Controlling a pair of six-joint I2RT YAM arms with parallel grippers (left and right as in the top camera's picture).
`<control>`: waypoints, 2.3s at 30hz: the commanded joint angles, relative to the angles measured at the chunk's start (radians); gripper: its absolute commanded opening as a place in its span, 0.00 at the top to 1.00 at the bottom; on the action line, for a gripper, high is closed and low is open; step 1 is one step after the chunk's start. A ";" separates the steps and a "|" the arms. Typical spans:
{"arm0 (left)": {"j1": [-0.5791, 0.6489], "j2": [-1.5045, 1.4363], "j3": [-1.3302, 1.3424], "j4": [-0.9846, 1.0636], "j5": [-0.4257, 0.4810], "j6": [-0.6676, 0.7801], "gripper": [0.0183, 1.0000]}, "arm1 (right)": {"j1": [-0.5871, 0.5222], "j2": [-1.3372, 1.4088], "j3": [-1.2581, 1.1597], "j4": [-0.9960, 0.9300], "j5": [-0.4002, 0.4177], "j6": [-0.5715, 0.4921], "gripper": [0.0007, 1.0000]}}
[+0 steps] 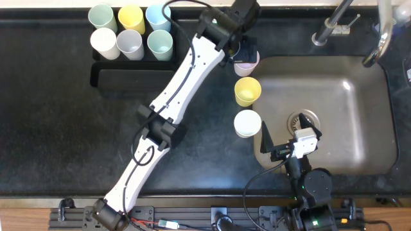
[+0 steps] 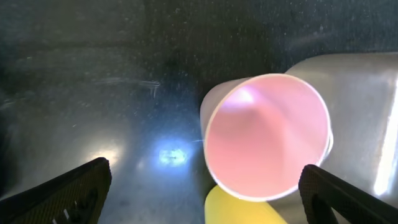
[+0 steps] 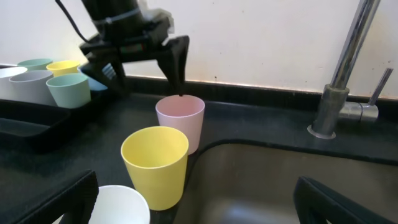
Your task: Store Cups
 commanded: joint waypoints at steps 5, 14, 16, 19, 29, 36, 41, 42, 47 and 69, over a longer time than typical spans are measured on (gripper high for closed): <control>-0.002 0.056 0.032 0.018 -0.024 -0.026 0.06 | -0.001 -0.009 -0.014 0.006 -0.007 0.000 0.00; -0.002 0.060 0.028 0.071 -0.071 -0.025 0.52 | -0.001 -0.009 -0.014 0.006 -0.007 0.000 0.00; -0.002 0.060 0.028 0.080 -0.082 -0.025 0.52 | -0.001 -0.009 -0.014 0.006 -0.007 0.000 0.00; -0.002 0.060 0.028 0.082 -0.082 -0.025 0.55 | -0.001 -0.009 -0.014 0.006 -0.007 0.000 0.00; -0.002 0.072 -0.003 0.082 -0.061 -0.021 0.56 | -0.001 -0.009 -0.014 0.006 -0.007 0.000 0.01; -0.005 0.073 -0.007 0.082 -0.060 -0.021 0.66 | -0.001 -0.009 -0.014 0.006 -0.007 0.000 0.00; -0.006 0.073 -0.056 0.098 -0.044 -0.017 0.78 | -0.001 -0.009 -0.014 0.006 -0.007 0.000 0.00; -0.006 0.073 -0.061 0.100 -0.044 -0.017 0.84 | -0.001 -0.009 -0.014 0.006 -0.007 0.000 0.00; -0.004 0.063 -0.062 0.109 -0.037 0.010 0.98 | -0.001 -0.009 -0.014 0.006 -0.007 0.000 0.00; 0.498 -1.001 -1.000 0.392 -0.137 0.250 0.98 | -0.001 -0.009 -0.014 0.006 -0.007 0.000 0.00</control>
